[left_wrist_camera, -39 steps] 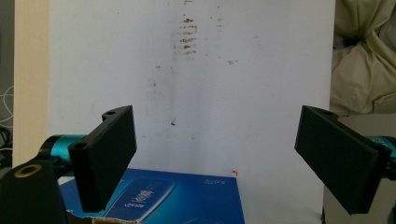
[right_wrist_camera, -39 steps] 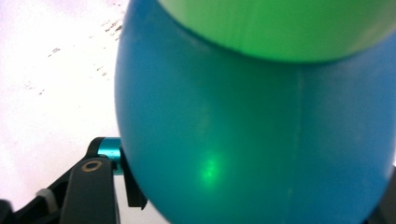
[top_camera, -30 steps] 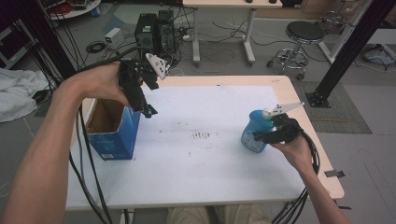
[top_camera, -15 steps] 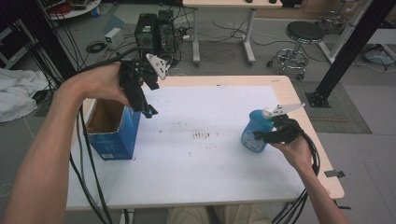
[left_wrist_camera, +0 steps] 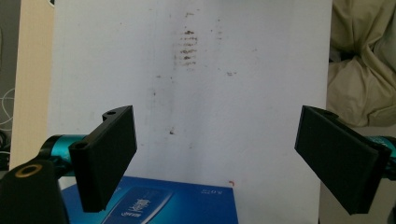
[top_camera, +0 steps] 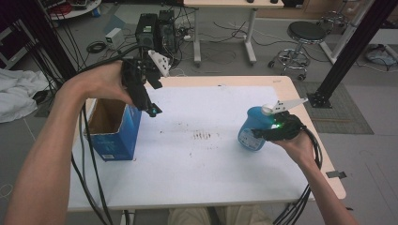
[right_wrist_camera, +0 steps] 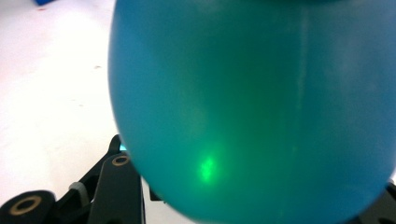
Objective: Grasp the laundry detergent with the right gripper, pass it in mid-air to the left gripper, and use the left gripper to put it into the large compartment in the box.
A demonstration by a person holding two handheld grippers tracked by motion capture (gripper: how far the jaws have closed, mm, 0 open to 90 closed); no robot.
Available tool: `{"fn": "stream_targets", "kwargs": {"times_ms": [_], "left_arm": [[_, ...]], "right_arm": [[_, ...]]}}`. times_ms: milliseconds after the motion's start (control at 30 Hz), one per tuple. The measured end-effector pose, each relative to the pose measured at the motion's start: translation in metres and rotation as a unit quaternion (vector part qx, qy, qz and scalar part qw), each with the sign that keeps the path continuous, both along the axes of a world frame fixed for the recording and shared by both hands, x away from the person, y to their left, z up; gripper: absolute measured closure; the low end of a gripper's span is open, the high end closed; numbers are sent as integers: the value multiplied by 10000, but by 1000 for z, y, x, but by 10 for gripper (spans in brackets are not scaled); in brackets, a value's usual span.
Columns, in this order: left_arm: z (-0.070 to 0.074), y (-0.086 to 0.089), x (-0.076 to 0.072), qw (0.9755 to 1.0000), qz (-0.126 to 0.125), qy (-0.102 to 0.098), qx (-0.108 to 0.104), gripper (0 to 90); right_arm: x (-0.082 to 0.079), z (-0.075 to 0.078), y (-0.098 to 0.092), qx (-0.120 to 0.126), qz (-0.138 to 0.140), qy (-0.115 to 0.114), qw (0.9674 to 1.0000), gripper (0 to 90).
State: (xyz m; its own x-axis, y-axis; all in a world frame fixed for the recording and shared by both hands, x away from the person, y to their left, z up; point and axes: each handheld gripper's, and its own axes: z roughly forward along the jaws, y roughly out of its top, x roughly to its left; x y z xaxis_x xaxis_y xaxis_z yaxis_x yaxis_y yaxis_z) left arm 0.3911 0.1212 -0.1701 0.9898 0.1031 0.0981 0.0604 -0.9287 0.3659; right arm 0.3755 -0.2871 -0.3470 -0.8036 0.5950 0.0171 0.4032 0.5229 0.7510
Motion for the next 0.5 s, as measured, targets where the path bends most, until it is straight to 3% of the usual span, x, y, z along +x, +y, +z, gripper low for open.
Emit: {"fn": "stream_targets", "kwargs": {"times_ms": [33, 67, 100, 133, 167, 200, 267, 333, 367, 400, 433, 467, 500], "left_arm": [[0, 0, 0, 10000, 0, 0, 0, 128], [2, -5, -1, 10000, -6, 30, -40, 128], [2, -5, -1, 10000, -6, 30, -40, 128], [3, -7, -1, 10000, -7, 42, -57, 129], [4, -10, -1, 9999, -1, 70, -81, 129], [5, -13, -1, 9999, -10, 76, -101, 128], [7, -21, -1, 9998, -16, 107, -149, 128], [9, -27, -1, 9997, -34, 136, -203, 128], [9, -31, -2, 9996, -33, 159, -241, 128], [9, -40, -2, 9993, -52, 204, -306, 128], [9, -40, -2, 9993, -52, 204, -306, 129], [8, -50, -3, 9992, -113, 214, -329, 128], [8, -50, -3, 9992, -113, 214, -329, 128]], "right_arm": [[0, 0, 0, 0, 0, 0, 10000, 472], [0, 9, 7, -58, 257, -84, 9996, 471], [0, 9, 7, -58, 257, -84, 9996, 471], [0, 17, 15, -92, 593, -166, 9981, 471], [0, 17, 15, -92, 593, -166, 9981, 471], [2, 21, 19, -114, 772, -167, 9968, 471], [4, 26, 28, -168, 1125, -152, 9934, 471], [9, 31, 44, -260, 1569, -118, 9872, 470], [9, 31, 44, -260, 1569, -118, 9872, 470], [12, 33, 54, -344, 1819, -98, 9827, 470], [12, 33, 54, -344, 1819, -98, 9827, 470], [14, 35, 65, -422, 2007, -128, 9787, 470], [14, 35, 65, -422, 2007, -128, 9787, 470]]}}
